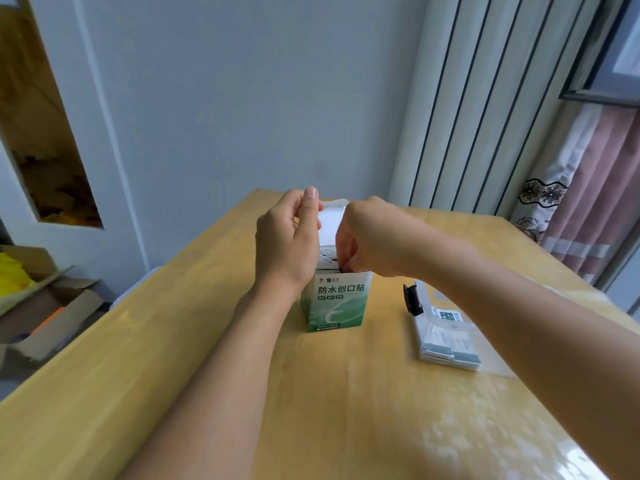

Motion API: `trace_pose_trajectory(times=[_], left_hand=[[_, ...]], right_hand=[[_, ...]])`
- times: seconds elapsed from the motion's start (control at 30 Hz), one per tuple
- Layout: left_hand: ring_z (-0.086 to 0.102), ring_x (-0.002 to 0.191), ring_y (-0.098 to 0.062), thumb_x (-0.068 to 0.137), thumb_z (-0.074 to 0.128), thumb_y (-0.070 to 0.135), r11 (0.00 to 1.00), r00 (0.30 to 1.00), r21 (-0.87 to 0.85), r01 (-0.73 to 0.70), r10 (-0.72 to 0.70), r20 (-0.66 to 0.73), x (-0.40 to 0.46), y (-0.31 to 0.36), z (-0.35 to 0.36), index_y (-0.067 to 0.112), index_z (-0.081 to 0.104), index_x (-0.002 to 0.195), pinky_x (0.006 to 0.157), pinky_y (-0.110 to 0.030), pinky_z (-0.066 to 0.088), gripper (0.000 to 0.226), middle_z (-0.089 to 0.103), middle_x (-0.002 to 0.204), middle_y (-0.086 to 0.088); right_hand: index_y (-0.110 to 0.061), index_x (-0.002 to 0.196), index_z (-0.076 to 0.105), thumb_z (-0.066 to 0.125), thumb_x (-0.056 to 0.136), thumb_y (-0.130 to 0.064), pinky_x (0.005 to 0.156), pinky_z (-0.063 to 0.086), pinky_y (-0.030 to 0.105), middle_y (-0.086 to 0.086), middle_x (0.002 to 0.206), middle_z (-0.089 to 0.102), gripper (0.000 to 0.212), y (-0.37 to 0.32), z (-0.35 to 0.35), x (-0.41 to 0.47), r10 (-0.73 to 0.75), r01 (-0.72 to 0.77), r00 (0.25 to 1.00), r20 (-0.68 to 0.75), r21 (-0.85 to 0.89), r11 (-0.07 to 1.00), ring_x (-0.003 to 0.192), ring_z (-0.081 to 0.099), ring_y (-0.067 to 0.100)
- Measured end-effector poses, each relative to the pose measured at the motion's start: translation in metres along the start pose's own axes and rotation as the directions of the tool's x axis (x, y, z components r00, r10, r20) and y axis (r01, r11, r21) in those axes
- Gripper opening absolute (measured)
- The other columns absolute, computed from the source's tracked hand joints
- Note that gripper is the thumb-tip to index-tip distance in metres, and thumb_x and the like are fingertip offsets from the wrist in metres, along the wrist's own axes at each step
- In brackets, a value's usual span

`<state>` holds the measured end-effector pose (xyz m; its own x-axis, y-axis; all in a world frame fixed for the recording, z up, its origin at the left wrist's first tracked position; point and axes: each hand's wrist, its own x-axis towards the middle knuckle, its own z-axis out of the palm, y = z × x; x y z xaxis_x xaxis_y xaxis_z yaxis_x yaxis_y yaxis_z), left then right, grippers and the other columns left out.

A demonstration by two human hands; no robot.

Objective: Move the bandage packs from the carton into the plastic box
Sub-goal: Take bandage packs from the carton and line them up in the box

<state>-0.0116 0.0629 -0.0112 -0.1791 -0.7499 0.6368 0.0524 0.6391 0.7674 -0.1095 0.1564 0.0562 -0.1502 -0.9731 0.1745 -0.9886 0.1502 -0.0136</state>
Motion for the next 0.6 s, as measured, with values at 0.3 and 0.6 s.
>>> trace_pose_trajectory(times=[0.3, 0.6], left_hand=[[0.054, 0.064, -0.014, 0.100, 0.040, 0.045, 1.000, 1.000, 0.010, -0.014, 0.013, 0.026, -0.003, 0.002, 0.002, 0.017, 0.063, 0.081, 0.065, -0.032, 0.046, 0.041, 0.061, 0.068, 0.008], [0.050, 0.083, -0.014, 0.095, 0.050, 0.044, 0.982, 0.996, 0.165, -0.092, 0.089, 0.025, -0.003, 0.005, 0.000, 0.025, 0.061, 0.082, 0.074, -0.028, 0.042, 0.026, 0.057, 0.077, 0.016]], right_hand=[[-0.030, 0.071, 0.069, 0.073, 0.083, -0.014, 0.072, 0.056, 0.031, -0.003, 0.084, 0.073, 0.020, 0.006, 0.001, 0.002, -0.032, 0.032, 0.996, 0.079, 0.008, 0.999, 0.077, 0.064, 0.015], [-0.016, 0.083, 0.065, 0.065, 0.096, -0.019, 0.047, 0.050, 0.021, -0.002, 0.078, 0.075, 0.014, 0.041, -0.029, -0.017, 0.049, 0.008, 0.991, -0.122, 0.428, 0.904, 0.054, 0.065, 0.004]])
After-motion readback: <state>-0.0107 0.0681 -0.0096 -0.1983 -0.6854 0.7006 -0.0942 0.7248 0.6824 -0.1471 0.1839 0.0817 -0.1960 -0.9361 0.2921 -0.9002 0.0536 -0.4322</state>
